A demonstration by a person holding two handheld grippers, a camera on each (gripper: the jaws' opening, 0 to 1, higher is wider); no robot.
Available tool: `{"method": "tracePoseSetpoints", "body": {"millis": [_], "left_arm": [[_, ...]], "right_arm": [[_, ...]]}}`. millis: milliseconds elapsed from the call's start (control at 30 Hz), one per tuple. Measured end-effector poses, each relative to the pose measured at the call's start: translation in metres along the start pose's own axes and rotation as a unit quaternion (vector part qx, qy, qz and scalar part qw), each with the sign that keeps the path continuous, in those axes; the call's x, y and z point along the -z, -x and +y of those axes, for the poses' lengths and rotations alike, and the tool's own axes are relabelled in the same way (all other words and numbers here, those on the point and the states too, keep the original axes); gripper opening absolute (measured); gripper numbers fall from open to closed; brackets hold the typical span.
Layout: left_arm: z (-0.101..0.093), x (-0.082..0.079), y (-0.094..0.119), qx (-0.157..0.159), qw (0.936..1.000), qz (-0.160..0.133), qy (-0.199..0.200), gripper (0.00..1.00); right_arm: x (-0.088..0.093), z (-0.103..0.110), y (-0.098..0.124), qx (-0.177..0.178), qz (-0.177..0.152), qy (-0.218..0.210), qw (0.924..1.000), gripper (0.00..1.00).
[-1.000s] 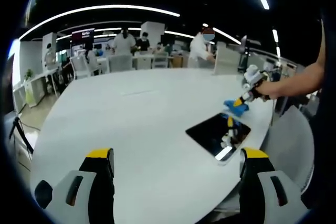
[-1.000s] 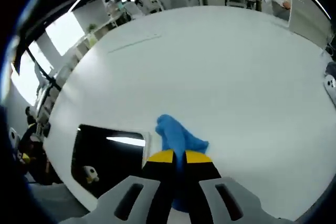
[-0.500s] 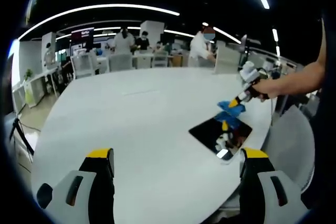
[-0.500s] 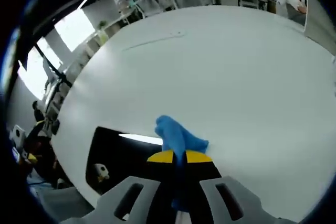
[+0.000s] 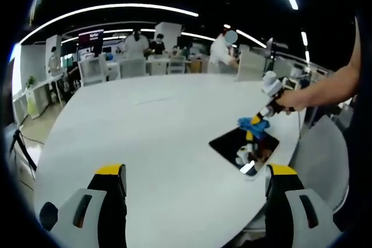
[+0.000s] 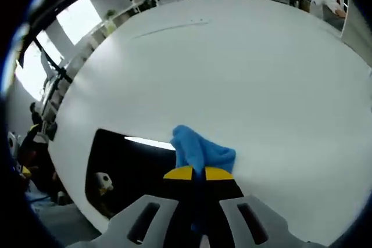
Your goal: Wipe the mirror surface with the cleaning cloth until all visible marks leave the cleaned area.
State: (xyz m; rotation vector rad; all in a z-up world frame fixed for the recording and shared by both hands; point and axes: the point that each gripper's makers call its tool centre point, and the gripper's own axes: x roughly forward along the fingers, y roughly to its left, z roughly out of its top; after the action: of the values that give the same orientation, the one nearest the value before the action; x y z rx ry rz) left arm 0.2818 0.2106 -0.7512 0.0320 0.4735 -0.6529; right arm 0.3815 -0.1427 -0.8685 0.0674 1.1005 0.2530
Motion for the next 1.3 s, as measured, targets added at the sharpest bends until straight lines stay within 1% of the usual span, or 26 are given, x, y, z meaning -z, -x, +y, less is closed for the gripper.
{"method": "tracePoseSetpoints", "body": {"millis": [133,200,267,367,400,500,667,833,1000,1133,1200,1300], "left_arm": [[0.000,0.001,0.001,0.000,1.0000,0.000,-0.001,1.00],[0.000,0.001,0.002,0.001,1.0000,0.000,-0.001,1.00],[0.001,0.000,0.002,0.001,1.0000,0.000,-0.002,1.00],[0.001,-0.001,0.003,0.002,1.0000,0.000,-0.003,1.00],[0.001,-0.001,0.004,0.003,1.0000,0.000,-0.003,1.00],[0.003,-0.001,0.006,0.003,1.0000,0.002,-0.006,1.00],[0.011,-0.002,0.012,0.001,1.0000,0.003,-0.009,1.00],[0.017,-0.003,0.015,0.000,0.9999,0.003,-0.010,1.00],[0.020,-0.006,0.018,0.002,0.9999,0.002,-0.011,1.00],[0.022,-0.007,0.021,0.002,0.9999,0.001,-0.011,1.00],[0.024,-0.008,0.026,-0.001,0.9999,0.001,-0.011,1.00],[0.026,-0.008,0.029,-0.006,0.9999,-0.001,-0.009,1.00]], "right_arm": [[-0.001,0.002,0.000,0.007,0.003,0.001,1.0000,0.00],[-0.001,0.007,-0.001,0.002,0.008,-0.005,1.0000,0.00],[-0.001,0.012,-0.003,0.006,0.011,0.000,0.9999,0.00],[-0.001,0.025,-0.005,0.000,0.013,0.004,0.9999,0.00],[-0.001,0.032,-0.007,-0.002,0.015,0.006,0.9999,0.00],[-0.002,0.046,-0.011,-0.004,0.019,0.015,0.9997,0.00],[-0.004,0.067,-0.016,-0.015,0.028,0.008,0.9995,0.00],[-0.005,0.092,-0.023,-0.024,0.038,0.018,0.9988,0.00],[-0.007,0.127,-0.031,-0.037,0.046,0.030,0.9978,0.00],[-0.008,0.142,-0.034,-0.044,0.050,0.038,0.9971,0.00],[-0.011,0.155,-0.040,-0.050,0.052,0.043,0.9965,0.00],[-0.013,0.165,-0.043,-0.056,0.054,0.044,0.9960,0.00]]}}
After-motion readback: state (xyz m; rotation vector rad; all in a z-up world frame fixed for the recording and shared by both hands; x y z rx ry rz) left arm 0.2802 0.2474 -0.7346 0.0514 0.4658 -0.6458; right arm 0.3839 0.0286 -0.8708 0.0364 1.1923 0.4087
